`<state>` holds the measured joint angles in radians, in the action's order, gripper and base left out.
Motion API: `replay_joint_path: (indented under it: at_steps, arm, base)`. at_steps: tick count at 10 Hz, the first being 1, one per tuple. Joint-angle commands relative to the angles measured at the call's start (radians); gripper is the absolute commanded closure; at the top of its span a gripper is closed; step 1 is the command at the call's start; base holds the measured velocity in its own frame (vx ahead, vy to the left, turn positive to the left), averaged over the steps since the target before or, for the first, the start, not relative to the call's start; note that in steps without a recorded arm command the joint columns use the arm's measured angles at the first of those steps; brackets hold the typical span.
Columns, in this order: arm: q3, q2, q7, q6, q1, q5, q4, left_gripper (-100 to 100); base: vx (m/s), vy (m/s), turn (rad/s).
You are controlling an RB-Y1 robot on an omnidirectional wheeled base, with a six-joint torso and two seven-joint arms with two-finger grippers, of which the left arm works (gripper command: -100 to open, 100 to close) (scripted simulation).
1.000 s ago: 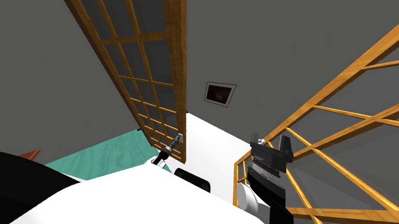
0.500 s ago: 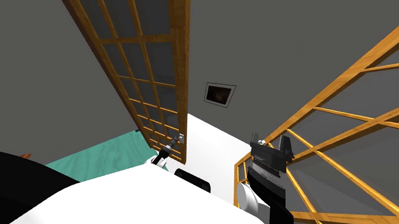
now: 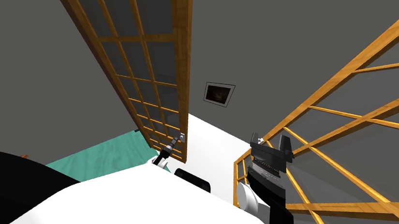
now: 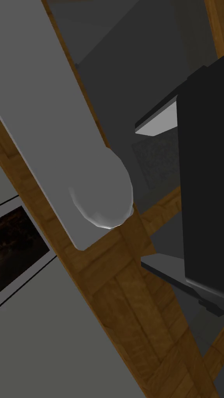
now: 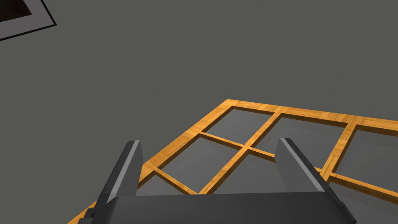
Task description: Push the door open
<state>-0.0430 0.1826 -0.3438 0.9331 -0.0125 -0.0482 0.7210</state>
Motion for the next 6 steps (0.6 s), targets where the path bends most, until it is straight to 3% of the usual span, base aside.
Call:
replay_joint_path:
  at_steps: [1, 6]
  arm:
    - [-0.002, -0.002, 0.034, 0.000, -0.001, -0.007, -0.001, -100]
    - [-0.019, -0.017, 0.173, -0.003, -0.007, -0.057, -0.003, -100]
  base:
    - [-0.029, 0.016, -0.017]
    - [-0.032, 0.023, -0.035]
